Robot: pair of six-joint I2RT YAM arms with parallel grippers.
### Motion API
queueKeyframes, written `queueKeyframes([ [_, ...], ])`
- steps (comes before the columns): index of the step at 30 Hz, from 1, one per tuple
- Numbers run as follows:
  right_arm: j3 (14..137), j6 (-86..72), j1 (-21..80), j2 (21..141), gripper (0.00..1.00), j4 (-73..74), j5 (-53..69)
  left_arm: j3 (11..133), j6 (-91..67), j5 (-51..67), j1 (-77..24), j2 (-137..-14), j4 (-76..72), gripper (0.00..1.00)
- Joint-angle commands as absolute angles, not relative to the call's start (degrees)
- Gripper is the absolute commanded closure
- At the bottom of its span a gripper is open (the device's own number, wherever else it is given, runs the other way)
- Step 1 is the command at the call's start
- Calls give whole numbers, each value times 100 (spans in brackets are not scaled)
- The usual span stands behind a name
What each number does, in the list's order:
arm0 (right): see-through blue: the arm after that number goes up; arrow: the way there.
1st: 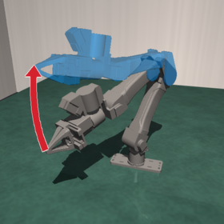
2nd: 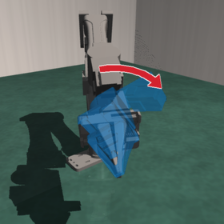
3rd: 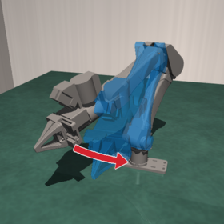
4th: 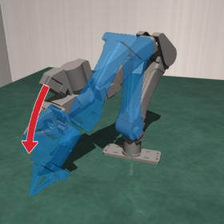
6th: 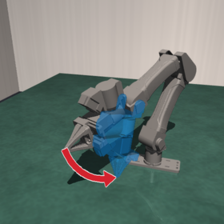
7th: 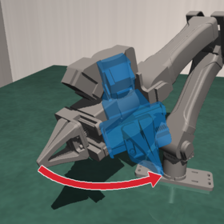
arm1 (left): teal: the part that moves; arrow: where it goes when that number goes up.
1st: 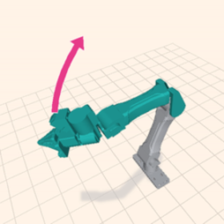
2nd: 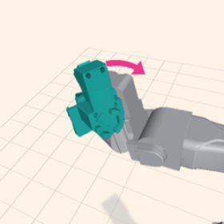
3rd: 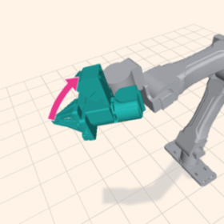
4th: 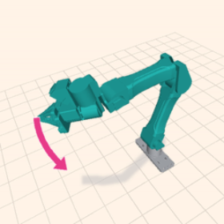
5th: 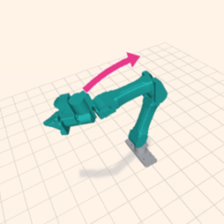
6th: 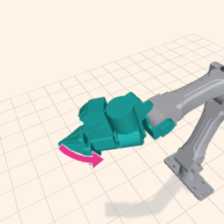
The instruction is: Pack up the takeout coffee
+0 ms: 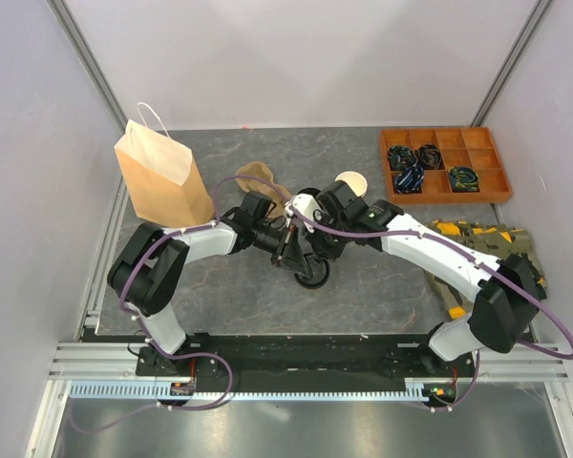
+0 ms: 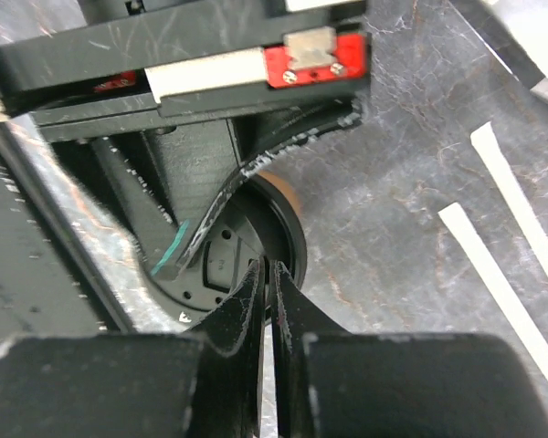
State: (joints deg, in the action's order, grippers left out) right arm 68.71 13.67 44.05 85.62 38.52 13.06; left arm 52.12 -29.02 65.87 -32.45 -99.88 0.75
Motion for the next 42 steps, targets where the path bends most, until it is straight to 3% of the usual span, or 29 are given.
queueKeyframes([
  [1, 6979, 976, 4088, 8236, 89, 3744, 2179, 5168, -2786, 6073, -3234, -9782, -123, 98],
  [14, 7049, 879, 3753, 8403, 84, 3665, 2513, 5414, -2795, 6012, -3217, -9827, -88, 98],
  [27, 6680, 642, 3744, 8402, 86, 3393, 2610, 5072, -2892, 5643, -3103, -8325, -185, 98],
  [32, 6504, 414, 3648, 8490, 88, 3296, 2725, 4668, -2681, 4985, -3085, -7569, 211, 98],
  [37, 6407, 229, 3647, 8639, 89, 3155, 2681, 4948, -1487, 3203, -3769, -7041, 1186, 98],
  [42, 6372, 97, 3586, 8876, 90, 3173, 2874, 4790, -48, 2330, -4411, -6724, 1222, 98],
])
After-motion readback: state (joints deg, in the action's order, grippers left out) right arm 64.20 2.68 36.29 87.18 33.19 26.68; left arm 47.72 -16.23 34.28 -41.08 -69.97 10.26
